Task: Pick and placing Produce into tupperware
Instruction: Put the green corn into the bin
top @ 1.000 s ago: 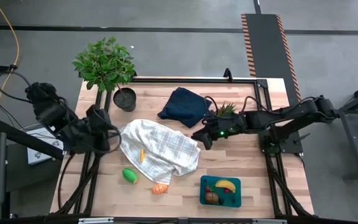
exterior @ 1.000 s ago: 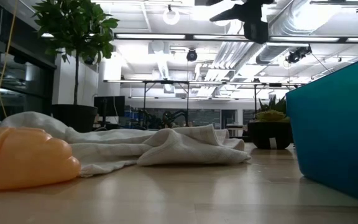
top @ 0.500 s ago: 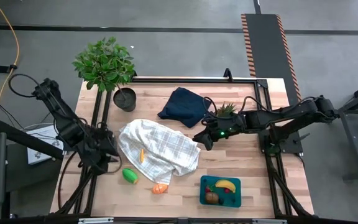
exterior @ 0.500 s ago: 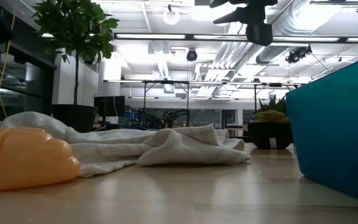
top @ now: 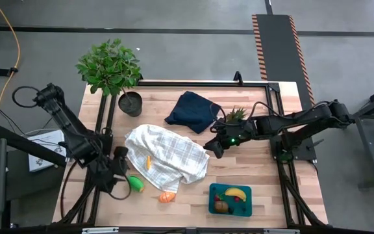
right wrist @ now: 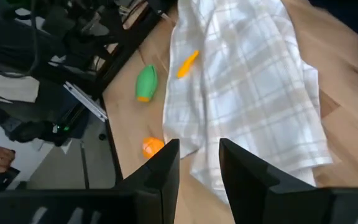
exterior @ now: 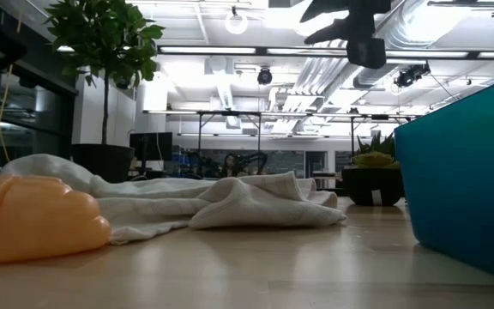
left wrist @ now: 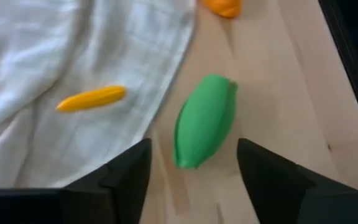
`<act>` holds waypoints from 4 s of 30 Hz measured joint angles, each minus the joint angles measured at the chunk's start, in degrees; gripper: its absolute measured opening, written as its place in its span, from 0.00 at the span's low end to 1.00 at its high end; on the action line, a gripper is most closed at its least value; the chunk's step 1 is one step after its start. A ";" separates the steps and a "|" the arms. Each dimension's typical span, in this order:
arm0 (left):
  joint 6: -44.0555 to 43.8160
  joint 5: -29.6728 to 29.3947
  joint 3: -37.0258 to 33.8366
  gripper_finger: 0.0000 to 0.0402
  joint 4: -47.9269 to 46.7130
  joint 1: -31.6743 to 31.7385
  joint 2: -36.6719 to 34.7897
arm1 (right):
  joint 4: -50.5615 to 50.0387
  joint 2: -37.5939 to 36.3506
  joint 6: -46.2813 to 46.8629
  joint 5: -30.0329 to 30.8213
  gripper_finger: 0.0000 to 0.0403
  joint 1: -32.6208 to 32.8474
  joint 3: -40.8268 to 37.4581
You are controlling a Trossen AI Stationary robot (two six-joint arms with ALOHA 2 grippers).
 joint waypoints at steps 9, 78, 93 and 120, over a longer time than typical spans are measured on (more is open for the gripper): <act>3.29 6.54 0.02 0.67 5.86 0.00 12.71 | 1.76 0.00 0.29 1.15 0.26 3.50 0.00; 5.91 15.46 0.07 0.54 20.30 7.96 26.14 | 0.20 0.00 4.72 13.06 0.26 13.16 -0.02; 4.55 8.82 10.88 0.51 21.64 15.07 26.16 | -2.05 -0.03 3.65 15.25 0.26 13.37 -0.02; 10.14 15.92 36.40 0.51 32.20 42.29 26.14 | 1.30 -18.11 4.65 35.76 0.65 18.98 -6.00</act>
